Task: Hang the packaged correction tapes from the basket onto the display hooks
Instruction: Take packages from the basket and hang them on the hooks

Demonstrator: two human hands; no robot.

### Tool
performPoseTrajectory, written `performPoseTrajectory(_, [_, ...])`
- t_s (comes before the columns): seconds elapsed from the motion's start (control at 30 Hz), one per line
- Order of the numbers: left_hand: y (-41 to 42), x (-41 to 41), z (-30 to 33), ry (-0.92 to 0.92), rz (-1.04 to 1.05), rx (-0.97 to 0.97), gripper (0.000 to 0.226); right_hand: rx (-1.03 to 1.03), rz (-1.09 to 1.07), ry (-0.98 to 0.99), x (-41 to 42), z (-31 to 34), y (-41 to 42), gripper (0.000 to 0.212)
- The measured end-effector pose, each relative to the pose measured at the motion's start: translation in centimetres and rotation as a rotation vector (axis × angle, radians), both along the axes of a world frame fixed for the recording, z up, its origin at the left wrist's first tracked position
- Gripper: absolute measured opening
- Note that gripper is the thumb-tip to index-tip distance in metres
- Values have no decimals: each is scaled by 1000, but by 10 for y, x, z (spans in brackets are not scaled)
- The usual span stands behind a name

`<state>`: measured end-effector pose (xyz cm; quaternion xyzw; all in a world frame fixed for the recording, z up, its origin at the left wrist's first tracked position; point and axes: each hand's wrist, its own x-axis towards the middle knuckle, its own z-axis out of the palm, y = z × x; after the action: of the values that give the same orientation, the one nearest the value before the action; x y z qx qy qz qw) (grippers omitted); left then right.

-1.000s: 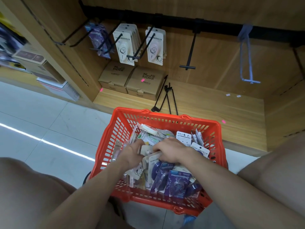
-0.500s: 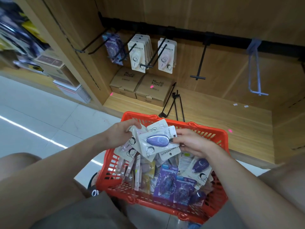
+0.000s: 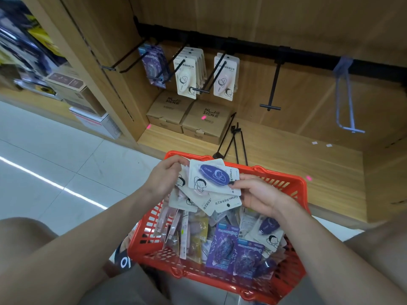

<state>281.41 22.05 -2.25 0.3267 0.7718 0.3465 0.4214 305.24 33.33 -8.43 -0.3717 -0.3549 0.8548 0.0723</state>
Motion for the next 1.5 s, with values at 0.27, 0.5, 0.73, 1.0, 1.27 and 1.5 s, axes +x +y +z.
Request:
performPoseTrajectory(0.27, [8,7,15,-174,-13,92,36,20,-14,59,-9,15,1,40])
performPoseTrajectory(0.5, [15,7,25,-237,-64,72,35,93,-5,73,-13,25,10,45])
performPoseTrajectory(0.73, [20,4,27,-246,-72,59,33,284,-1,-71,-23,34,5,65])
performPoseTrajectory(1.0, [21,-27,43,-279,29,148,37,143,-81,46,-11,40,21,65])
performPoseTrajectory(1.27, [15,-64,50,-21,93,128,40,448,-192,-33,-14,53,33,37])
performPoseTrajectory(1.5, [24,-51,39,-41,117,133,40,314,-358,112,-28,74,28,26])
